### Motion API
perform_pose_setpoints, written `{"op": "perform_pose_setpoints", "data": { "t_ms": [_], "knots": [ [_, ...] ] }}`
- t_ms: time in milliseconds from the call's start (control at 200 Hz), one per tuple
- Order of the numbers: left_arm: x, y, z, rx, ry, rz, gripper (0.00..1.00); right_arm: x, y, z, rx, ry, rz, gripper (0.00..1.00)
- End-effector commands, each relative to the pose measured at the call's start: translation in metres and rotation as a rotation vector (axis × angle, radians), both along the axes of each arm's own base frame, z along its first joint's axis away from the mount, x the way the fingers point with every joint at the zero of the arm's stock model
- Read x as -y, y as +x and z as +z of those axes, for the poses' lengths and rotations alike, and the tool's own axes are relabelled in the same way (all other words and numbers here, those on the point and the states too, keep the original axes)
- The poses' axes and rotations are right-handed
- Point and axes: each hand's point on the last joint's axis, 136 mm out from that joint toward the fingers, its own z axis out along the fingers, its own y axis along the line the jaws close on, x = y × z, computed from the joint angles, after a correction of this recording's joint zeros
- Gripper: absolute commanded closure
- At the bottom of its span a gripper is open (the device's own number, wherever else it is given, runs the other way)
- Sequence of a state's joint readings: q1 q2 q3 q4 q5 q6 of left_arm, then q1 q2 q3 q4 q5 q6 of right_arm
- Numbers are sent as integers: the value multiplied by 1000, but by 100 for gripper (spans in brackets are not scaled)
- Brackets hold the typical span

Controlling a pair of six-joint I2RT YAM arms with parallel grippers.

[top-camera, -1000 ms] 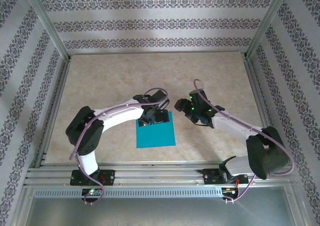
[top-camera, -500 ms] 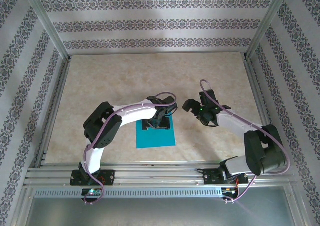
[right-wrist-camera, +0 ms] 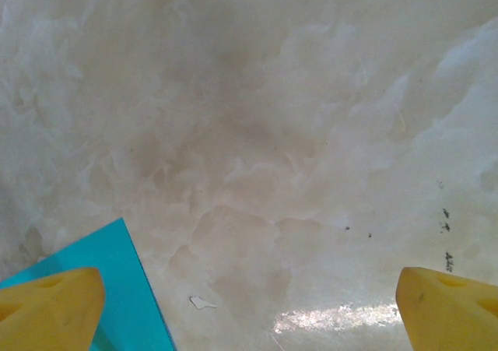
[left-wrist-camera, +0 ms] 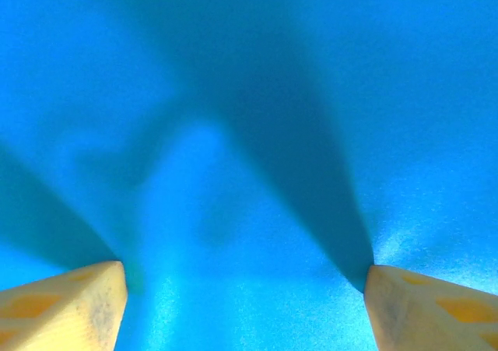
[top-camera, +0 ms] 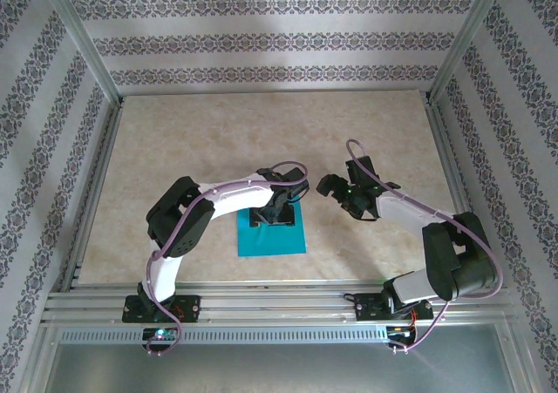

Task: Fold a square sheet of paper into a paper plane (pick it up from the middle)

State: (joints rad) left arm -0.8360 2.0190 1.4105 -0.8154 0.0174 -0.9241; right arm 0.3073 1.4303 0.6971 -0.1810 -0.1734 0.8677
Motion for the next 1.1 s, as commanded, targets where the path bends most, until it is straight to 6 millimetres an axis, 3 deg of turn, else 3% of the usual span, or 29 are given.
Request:
{"op": "perform_pose_setpoints", "data": {
  "t_ms": [0, 290, 445, 610, 744, 849, 989, 1094],
  "knots": [
    [-16, -16, -24, -73, 54, -1, 22, 1, 0, -2, -6, 5, -7, 4],
    [-16, -13, -22, -66, 27, 0, 26, 3, 0, -2, -7, 1, -18, 4],
    [-8, -4, -6, -22, -36, -16, 38, 2, 1, -1, -9, 6, -24, 5],
    [14, 18, 44, 100, -214, -81, 56, 3, 5, 4, 7, 9, -33, 5],
    [36, 35, 101, 239, -484, -140, 59, 0, 14, 17, 69, 37, -2, 4],
    [38, 46, 128, 309, -673, -128, 59, -4, 21, 33, 135, 78, 36, 4],
    [24, 63, 123, 310, -803, -28, 61, -2, 23, 50, 213, 104, 50, 4],
    [16, 72, 106, 314, -795, 19, 62, -2, 23, 60, 256, 112, 68, 5]
  ]
}}
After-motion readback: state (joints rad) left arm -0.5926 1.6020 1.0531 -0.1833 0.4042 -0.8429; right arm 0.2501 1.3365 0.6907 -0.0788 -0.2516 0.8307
